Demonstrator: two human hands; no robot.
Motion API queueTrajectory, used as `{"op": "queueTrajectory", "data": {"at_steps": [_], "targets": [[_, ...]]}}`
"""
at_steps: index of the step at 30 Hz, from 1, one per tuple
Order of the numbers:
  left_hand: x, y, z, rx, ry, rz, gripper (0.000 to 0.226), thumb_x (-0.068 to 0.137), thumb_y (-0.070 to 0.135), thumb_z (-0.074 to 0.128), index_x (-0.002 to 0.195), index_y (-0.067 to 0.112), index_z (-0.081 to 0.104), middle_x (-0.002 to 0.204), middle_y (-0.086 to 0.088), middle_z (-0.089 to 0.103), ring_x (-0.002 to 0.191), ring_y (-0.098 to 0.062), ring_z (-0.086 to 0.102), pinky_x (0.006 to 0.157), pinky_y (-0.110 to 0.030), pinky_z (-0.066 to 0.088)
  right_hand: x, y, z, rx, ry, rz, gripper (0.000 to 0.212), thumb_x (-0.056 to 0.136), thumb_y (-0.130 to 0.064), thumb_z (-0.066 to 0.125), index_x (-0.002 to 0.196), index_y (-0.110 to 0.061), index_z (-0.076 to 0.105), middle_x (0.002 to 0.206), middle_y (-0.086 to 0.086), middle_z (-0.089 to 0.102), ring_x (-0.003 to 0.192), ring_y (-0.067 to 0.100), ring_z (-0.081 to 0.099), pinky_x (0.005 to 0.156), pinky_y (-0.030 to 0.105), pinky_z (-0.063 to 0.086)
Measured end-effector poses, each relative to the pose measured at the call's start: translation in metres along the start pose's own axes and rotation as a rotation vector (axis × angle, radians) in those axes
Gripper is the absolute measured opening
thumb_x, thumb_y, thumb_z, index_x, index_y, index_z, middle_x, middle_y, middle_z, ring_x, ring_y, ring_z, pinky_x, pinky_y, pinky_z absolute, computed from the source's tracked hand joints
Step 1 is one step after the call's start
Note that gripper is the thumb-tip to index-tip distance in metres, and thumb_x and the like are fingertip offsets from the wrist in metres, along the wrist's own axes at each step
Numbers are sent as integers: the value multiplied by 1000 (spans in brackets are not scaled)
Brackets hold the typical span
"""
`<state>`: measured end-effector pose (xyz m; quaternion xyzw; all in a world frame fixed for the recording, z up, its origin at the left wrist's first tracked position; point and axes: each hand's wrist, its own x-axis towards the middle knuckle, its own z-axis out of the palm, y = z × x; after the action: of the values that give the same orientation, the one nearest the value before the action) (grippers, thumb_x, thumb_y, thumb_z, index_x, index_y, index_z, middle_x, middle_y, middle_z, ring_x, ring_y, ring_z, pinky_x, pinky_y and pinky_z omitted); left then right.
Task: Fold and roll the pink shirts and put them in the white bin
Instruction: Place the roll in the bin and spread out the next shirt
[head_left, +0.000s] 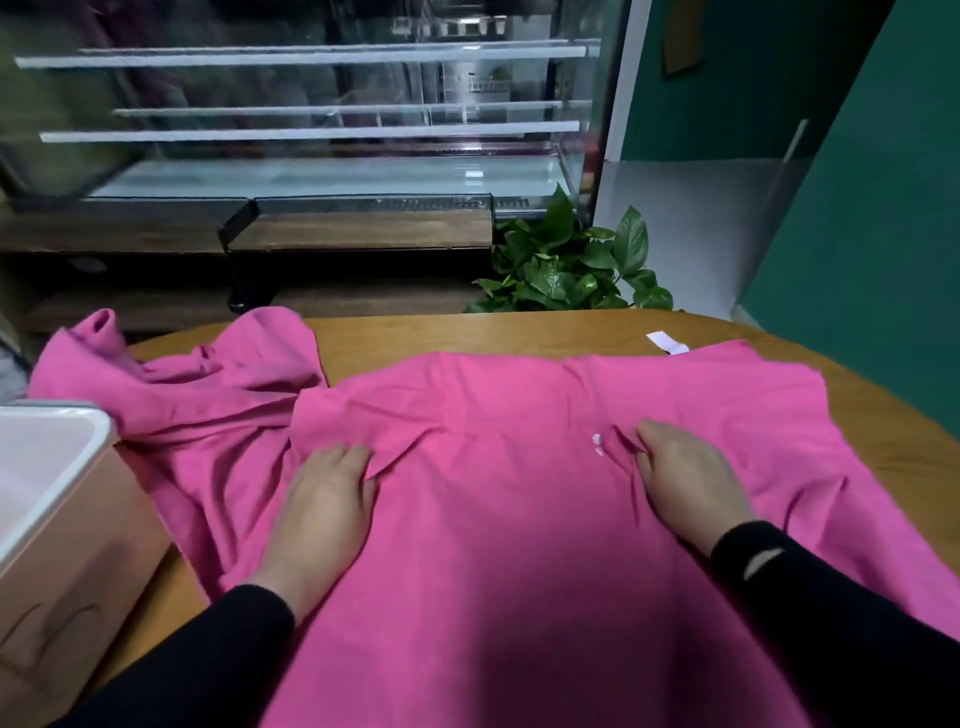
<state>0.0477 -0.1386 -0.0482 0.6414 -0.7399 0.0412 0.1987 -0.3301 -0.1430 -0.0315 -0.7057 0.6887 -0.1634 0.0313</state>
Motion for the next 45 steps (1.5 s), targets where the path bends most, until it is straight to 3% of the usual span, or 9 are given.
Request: {"op": "queueTrajectory", "data": {"at_steps": [3,11,16,24,30,34,38,42,45], "targets": [[-13,10,-7,-7,-18,23,22,74,4,76,86,12,59,78,-8,60,74,-35,58,68,-42,50,-20,6,-4,-55,20,-4,2,89,-18,60,89,-17,58,91,7,68,83,35,66,67,43,51],[-60,27,-22,-69,-60,178,20,80,33,46,88,21,60,77,2,62,71,-27,64,64,-37,53,-104,37,-30,-115,-44,69,25,85,-18,68,107,-29,64,101,-4,72,82,29,72,62,38,55],[-60,47,-36,-45,-68,269,16,82,37,47,89,27,58,80,7,61,75,-23,63,66,-37,49,-124,58,-40,-122,-56,150,34,83,-17,73,114,-32,68,110,-8,73,87,24,73,67,38,59],[-51,19,-25,-204,-74,143,23,82,41,52,94,27,66,117,6,60,109,-19,59,90,-43,49,-124,62,-46,-92,-26,214,34,84,-18,74,112,-35,68,109,-9,74,87,25,73,68,39,57],[-20,38,-41,-235,-165,121,45,86,70,45,94,30,66,89,19,65,88,-7,63,82,-34,49,-123,61,-46,-56,-35,222,32,88,-28,64,109,-50,55,110,-15,70,88,20,71,66,38,55],[28,39,-52,-457,42,-111,26,99,40,52,106,23,71,104,2,72,96,-16,65,83,-31,47,-111,47,-52,-11,-86,38,48,80,-34,75,114,-52,48,110,-18,62,102,15,64,84,38,51],[88,24,-32,-335,-328,-141,37,100,16,58,136,11,58,129,-5,66,118,-22,62,95,-21,40,-76,12,-50,62,-10,-106,41,86,-64,50,116,-37,61,112,-19,59,105,7,55,88,41,47],[113,8,-18,-303,-644,68,17,89,11,70,103,20,68,101,5,71,92,-13,66,83,-21,50,-23,-11,-31,224,69,-144,31,101,-38,48,117,-19,68,117,-6,63,112,14,58,100,29,41],[113,7,-17,-315,-715,153,16,88,3,66,79,16,66,76,17,65,69,3,57,67,-12,43,10,-5,-20,274,90,-26,28,101,-22,50,122,-15,67,123,0,63,117,18,57,101,25,37]]}}
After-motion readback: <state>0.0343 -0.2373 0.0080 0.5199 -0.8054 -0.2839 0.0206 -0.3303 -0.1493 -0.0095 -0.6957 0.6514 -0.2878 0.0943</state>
